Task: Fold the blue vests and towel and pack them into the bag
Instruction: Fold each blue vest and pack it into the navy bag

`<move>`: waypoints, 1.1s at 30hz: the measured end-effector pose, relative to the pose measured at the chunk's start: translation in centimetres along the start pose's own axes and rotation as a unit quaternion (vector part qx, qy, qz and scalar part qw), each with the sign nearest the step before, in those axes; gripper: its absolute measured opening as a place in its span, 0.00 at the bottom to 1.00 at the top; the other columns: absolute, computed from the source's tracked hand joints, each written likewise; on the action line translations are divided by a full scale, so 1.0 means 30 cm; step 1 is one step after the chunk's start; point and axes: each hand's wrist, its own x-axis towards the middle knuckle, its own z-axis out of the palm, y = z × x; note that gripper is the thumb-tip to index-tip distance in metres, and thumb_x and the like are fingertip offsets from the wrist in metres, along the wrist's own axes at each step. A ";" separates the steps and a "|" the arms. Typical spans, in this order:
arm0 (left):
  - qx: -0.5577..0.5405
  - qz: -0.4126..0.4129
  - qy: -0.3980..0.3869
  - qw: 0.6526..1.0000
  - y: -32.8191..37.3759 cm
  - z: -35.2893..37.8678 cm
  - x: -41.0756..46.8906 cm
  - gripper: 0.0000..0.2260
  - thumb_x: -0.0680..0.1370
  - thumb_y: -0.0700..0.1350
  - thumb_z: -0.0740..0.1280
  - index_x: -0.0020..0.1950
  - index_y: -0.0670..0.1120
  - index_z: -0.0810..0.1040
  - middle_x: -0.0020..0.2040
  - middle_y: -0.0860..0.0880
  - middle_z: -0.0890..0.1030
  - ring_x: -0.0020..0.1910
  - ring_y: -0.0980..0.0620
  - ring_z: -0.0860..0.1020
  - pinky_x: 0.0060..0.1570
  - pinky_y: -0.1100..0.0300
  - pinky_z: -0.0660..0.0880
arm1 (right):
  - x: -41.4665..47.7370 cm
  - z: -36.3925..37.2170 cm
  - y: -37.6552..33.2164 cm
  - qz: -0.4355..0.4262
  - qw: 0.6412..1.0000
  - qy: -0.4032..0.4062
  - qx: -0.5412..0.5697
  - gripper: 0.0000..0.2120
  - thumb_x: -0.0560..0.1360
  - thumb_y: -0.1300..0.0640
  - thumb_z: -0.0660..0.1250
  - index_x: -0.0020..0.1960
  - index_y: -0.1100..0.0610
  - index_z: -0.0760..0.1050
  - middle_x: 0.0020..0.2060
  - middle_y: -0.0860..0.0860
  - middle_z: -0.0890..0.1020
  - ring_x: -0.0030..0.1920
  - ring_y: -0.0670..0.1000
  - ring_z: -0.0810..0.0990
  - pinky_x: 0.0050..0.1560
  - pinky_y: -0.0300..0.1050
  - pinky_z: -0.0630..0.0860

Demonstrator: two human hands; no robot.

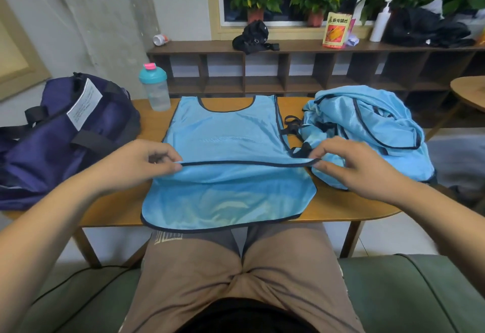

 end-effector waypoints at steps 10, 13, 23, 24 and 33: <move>0.067 -0.058 -0.202 0.975 -0.089 0.050 -0.051 0.07 0.84 0.42 0.70 0.50 0.50 0.87 0.45 0.48 0.88 0.46 0.44 0.85 0.51 0.57 0.80 | -0.128 0.103 0.028 -0.045 0.984 -0.119 -0.120 0.09 0.74 0.49 0.68 0.54 0.42 0.80 0.44 0.36 0.77 0.51 0.41 0.75 0.59 0.48 0.69; 0.034 -0.070 -0.160 0.984 -0.066 0.047 -0.034 0.05 0.84 0.45 0.69 0.52 0.46 0.85 0.44 0.46 0.88 0.43 0.45 0.86 0.51 0.55 0.80 | -0.091 0.101 0.014 -0.049 0.985 -0.107 -0.127 0.07 0.77 0.47 0.65 0.53 0.43 0.80 0.41 0.32 0.74 0.48 0.39 0.72 0.57 0.47 0.69; 0.153 0.016 0.082 0.985 -0.106 0.033 0.188 0.03 0.81 0.46 0.73 0.54 0.54 0.85 0.53 0.57 0.84 0.52 0.57 0.81 0.59 0.54 0.78 | 0.173 0.147 0.034 0.011 0.992 -0.070 -0.105 0.10 0.83 0.53 0.66 0.63 0.48 0.80 0.53 0.42 0.79 0.54 0.46 0.77 0.57 0.51 0.77; 0.176 0.030 0.099 0.979 -0.122 0.033 0.229 0.06 0.81 0.46 0.73 0.56 0.53 0.84 0.55 0.57 0.81 0.54 0.56 0.80 0.59 0.53 0.77 | 0.216 0.158 0.040 0.039 0.993 -0.060 -0.099 0.11 0.84 0.52 0.65 0.66 0.49 0.78 0.56 0.43 0.79 0.56 0.47 0.78 0.59 0.51 0.77; 0.219 -0.052 0.078 0.971 -0.273 0.114 0.460 0.26 0.86 0.52 0.63 0.83 0.51 0.63 0.83 0.49 0.65 0.78 0.45 0.69 0.74 0.50 0.68 | 0.470 0.446 0.069 0.174 0.977 -0.102 -0.064 0.32 0.87 0.39 0.52 0.83 0.57 0.60 0.81 0.55 0.65 0.81 0.58 0.63 0.78 0.52 0.61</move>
